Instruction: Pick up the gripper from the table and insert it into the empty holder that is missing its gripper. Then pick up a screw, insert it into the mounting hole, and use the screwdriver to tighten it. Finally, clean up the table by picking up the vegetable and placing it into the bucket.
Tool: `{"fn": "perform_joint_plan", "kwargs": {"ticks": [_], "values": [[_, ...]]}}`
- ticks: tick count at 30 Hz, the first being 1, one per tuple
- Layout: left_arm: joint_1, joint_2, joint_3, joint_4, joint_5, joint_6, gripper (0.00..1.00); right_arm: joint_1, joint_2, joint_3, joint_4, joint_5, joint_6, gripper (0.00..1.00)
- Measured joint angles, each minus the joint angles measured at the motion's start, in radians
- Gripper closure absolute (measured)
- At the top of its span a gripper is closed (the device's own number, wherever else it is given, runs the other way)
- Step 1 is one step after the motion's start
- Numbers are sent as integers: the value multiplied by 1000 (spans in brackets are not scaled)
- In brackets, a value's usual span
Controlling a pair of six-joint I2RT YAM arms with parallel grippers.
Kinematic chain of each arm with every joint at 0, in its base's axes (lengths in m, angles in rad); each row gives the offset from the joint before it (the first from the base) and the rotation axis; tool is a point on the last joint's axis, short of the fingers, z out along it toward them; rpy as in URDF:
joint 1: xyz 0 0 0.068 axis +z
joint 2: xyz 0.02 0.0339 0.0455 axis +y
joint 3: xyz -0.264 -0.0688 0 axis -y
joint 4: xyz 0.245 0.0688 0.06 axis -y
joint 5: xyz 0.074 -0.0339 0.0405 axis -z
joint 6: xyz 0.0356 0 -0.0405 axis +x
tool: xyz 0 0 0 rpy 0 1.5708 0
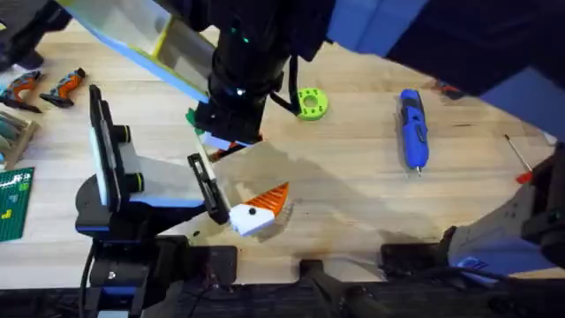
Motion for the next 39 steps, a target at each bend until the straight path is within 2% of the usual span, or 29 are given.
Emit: {"fn": "perform_joint_plan", "kwargs": {"ticks": [39], "values": [[0,0,0,-1,0,-15,16,0,10,0,-1,0,6,995]]}}
